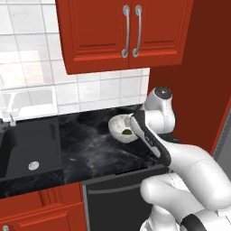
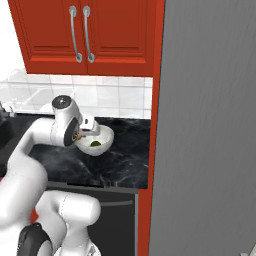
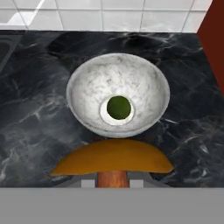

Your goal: Take the fish, mushroom, and lime from the freezer and place them in the bowl on the counter.

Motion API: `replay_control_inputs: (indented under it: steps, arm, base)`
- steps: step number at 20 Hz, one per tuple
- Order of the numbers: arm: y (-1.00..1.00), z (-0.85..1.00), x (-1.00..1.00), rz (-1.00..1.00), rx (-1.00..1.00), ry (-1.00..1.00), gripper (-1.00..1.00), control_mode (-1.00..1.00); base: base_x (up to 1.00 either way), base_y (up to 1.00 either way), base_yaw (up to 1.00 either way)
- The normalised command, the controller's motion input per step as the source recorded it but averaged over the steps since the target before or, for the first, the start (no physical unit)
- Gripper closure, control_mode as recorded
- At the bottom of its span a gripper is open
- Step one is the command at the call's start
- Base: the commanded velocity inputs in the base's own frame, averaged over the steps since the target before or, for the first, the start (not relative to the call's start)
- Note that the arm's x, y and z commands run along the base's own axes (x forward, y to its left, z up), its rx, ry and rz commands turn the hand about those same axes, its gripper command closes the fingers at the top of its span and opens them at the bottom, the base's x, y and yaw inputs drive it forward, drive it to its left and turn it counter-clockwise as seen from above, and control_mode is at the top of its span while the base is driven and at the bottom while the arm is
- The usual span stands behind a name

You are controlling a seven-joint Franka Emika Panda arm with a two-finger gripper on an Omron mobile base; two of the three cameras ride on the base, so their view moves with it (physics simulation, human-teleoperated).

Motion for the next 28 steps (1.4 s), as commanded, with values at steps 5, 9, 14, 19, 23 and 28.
replay_control_inputs:
  steps: [5, 9, 14, 19, 23, 28]
  arm:
    - [0.0, -0.26, 0.31, 0.0, 0.0, 0.02, 1.0, -1.0]
    - [0.01, -0.1, 0.31, 0.0, 0.0, 0.0, 1.0, -1.0]
    - [0.0, -0.19, 0.33, 0.0, 0.0, 0.01, 1.0, -1.0]
    - [0.0, -0.24, 0.33, 0.0, 0.0, 0.03, 1.0, -1.0]
    - [0.01, -0.29, 0.36, 0.0, 0.0, 0.04, 1.0, -1.0]
    - [0.03, -0.23, 0.22, 0.0, 0.0, 0.03, 1.0, -1.0]
  base:
    - [0.0, 0.0, 0.0]
    - [0.0, 0.0, 0.0]
    - [0.0, 0.0, 0.0]
    - [0.0, 0.0, 0.0]
    - [0.0, 0.0, 0.0]
    - [0.0, 0.0, 0.0]
